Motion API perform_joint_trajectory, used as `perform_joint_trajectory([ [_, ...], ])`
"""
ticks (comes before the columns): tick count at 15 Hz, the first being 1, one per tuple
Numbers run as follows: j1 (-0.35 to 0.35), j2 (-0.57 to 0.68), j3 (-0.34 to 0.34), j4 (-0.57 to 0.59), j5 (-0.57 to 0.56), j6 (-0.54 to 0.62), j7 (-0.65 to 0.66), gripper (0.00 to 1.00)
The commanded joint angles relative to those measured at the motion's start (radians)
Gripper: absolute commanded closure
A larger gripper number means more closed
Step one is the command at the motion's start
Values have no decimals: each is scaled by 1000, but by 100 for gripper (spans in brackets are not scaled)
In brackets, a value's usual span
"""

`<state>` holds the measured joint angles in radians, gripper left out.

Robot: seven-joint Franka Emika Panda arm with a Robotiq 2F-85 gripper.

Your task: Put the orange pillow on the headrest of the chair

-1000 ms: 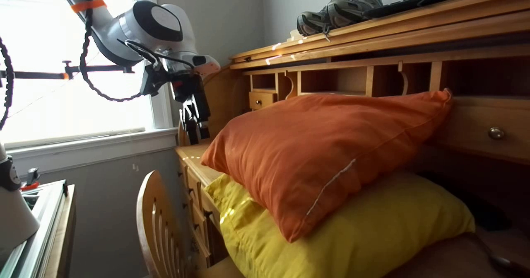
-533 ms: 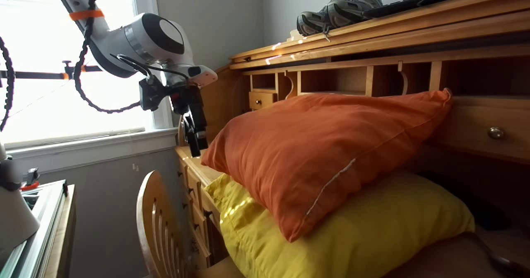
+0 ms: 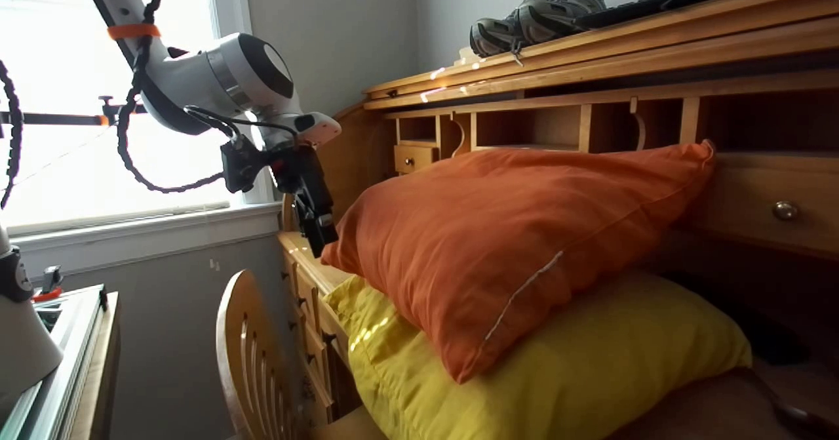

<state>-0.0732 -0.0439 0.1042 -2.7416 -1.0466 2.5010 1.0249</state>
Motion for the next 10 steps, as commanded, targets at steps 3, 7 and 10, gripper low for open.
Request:
perform_joint_trajectory([
  [3, 12, 93, -19, 26, -24, 133, 26, 0],
  [7, 19, 134, -18, 57, -99, 145, 78, 0],
  [10, 29, 146, -13, 81, -191, 112, 153, 0],
])
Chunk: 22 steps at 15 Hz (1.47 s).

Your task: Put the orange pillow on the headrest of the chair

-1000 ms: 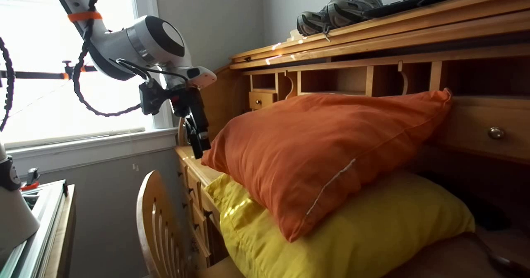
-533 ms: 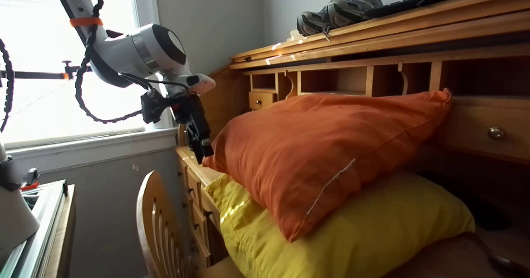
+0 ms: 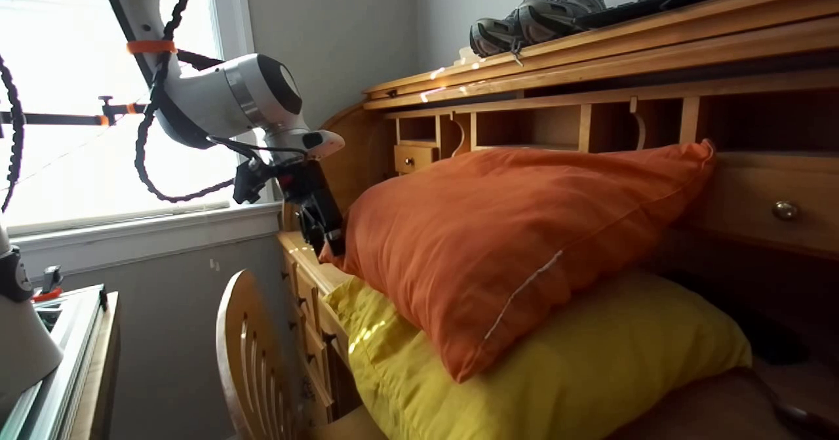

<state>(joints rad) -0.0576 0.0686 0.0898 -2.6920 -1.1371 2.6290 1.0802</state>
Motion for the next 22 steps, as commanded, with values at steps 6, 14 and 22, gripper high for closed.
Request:
perform_joint_trajectory([
  [6, 17, 70, 1, 55, -207, -32, 197, 26],
  [14, 8, -3, -2, 13, -170, -32, 185, 89],
  [22, 117, -271, 20, -87, 173, -128, -193, 98],
])
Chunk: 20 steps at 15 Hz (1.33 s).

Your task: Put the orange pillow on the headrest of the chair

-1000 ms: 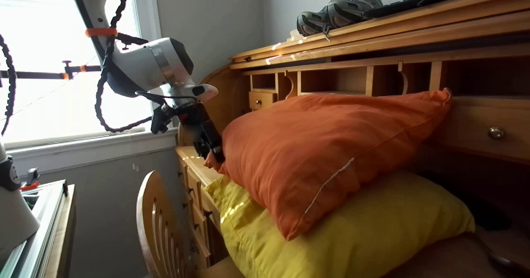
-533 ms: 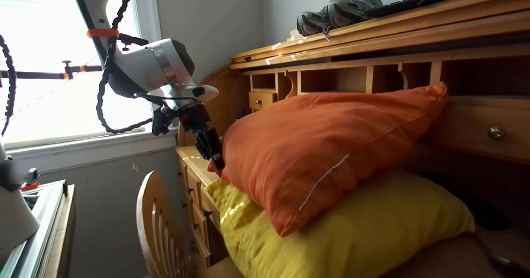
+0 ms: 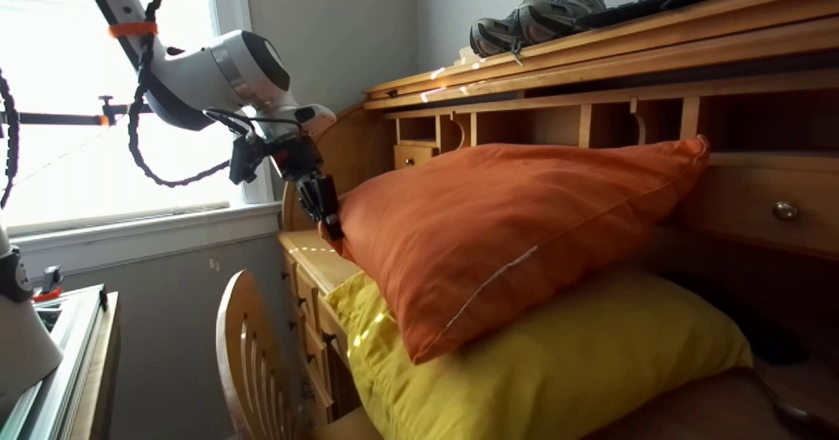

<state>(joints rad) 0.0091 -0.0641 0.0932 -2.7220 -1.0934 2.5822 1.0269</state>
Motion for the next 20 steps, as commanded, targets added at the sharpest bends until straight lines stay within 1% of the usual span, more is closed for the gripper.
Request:
perform_joint_trajectory([
  [1, 61, -178, 25, -53, 150, -131, -168, 98],
  [2, 68, -213, 33, -42, 162, -182, -195, 98],
  [3, 69, -248, 46, -26, 145, -245, -197, 98],
  [5, 67, -304, 66, 3, 100, -335, -204, 98],
  [7, 65, -357, 82, 33, 67, -397, -218, 98],
  [10, 69, -413, 94, 85, 24, -457, -235, 98],
  [13, 71, -412, 85, 130, 17, -484, -267, 98],
  [15, 70, -418, 91, 145, 1, -498, -267, 98],
  [17, 69, -432, 104, 157, -44, -516, -247, 98],
  [20, 76, -455, 128, 180, -120, -573, -215, 98],
])
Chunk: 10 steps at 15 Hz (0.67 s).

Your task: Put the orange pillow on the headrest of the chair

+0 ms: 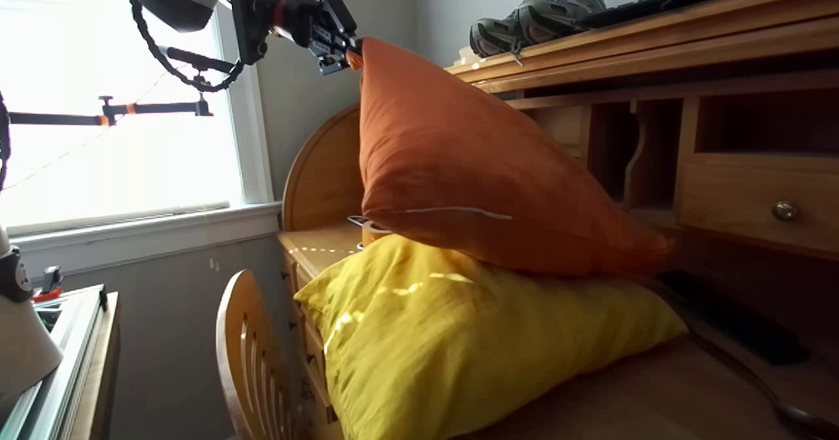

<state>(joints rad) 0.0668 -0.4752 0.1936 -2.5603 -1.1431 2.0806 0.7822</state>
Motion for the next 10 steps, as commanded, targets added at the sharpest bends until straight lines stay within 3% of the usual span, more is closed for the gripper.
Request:
perform_joint_trajectory([
  [1, 21, -48, 35, 27, -92, -92, 39, 98],
  [10, 110, -78, 64, 39, -244, -217, 105, 98],
])
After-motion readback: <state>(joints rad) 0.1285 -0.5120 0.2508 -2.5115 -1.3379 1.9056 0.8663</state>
